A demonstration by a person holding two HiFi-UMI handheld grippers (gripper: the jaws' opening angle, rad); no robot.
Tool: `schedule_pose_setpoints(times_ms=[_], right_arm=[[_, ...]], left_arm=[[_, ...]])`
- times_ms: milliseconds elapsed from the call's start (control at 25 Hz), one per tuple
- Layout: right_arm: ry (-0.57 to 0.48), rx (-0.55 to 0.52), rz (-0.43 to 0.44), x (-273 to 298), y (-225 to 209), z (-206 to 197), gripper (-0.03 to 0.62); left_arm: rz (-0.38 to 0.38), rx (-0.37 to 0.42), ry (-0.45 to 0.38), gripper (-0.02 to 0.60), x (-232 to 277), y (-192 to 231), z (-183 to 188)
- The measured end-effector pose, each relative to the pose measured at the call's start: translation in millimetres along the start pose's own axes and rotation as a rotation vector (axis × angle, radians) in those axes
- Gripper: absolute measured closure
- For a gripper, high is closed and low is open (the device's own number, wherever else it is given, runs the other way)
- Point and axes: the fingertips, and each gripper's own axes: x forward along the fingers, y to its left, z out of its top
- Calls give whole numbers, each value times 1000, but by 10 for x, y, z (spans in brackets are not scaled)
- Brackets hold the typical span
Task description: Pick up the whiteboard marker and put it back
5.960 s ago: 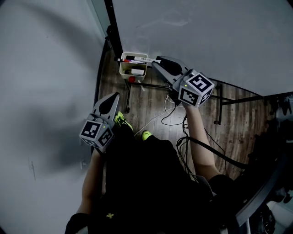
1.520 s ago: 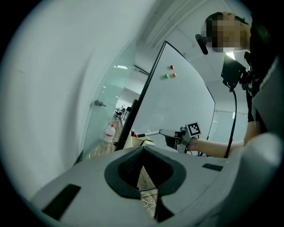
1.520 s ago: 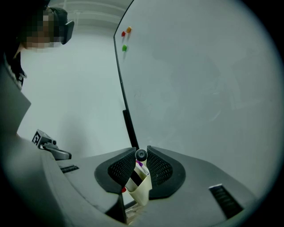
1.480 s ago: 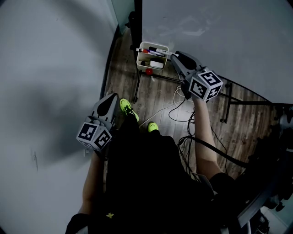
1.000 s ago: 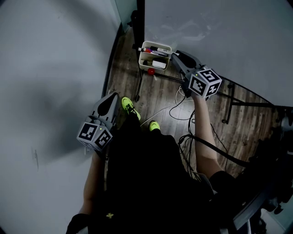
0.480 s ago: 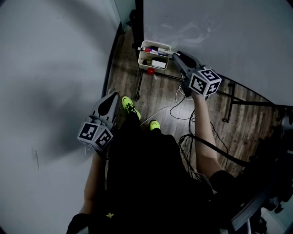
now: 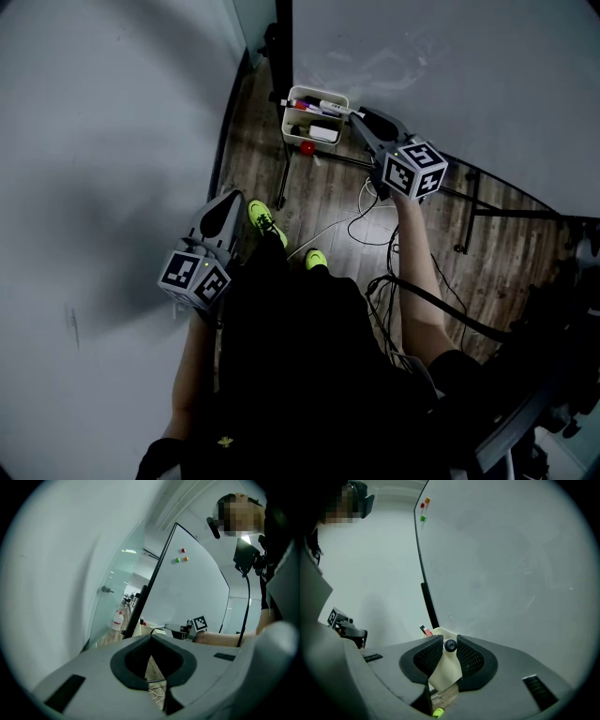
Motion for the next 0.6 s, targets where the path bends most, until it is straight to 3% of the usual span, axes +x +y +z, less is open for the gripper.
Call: schedule_pose_setpoints(times_ms=[240, 600], right_arm=[[-18, -2, 29, -51, 64, 77, 464], [-21, -50, 14, -198, 104, 167, 454]], left_arm=[[-10, 4, 1, 549, 23, -47, 6], [-23, 24, -3, 549, 74, -129, 17]])
